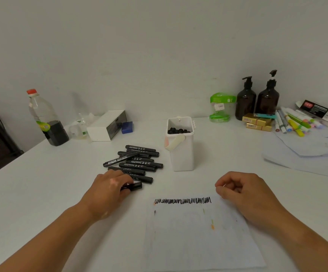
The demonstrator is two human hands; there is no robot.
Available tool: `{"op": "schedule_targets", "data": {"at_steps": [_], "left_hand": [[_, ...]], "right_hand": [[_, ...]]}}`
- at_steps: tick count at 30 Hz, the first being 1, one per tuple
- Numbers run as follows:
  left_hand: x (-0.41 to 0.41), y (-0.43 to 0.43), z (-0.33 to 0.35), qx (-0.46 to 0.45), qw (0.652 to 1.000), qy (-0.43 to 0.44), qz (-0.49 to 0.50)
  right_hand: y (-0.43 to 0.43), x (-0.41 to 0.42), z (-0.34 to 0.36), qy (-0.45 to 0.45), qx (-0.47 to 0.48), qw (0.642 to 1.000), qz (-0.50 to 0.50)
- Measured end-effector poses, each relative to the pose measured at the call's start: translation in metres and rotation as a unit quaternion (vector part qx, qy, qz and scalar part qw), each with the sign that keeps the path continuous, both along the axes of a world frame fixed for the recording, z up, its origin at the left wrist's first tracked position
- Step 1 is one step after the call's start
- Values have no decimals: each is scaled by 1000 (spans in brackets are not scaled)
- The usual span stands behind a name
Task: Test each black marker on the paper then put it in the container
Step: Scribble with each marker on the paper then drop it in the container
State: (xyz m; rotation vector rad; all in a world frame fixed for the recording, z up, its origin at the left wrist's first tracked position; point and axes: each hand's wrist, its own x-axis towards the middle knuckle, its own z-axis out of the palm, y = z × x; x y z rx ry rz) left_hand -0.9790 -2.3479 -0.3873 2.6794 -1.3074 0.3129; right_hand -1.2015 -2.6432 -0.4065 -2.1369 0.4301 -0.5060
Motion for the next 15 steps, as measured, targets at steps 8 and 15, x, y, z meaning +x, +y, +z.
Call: {"op": "schedule_targets", "data": {"at_steps": [8,15], "left_hand": [[-23,-32,31,-193,954,228,-5],[-57,-83,25,-371,718,583,-87]], "right_hand": [[1,-1,2,-1,2,1000,1],[5,-3,7,-9,45,998,39]]}}
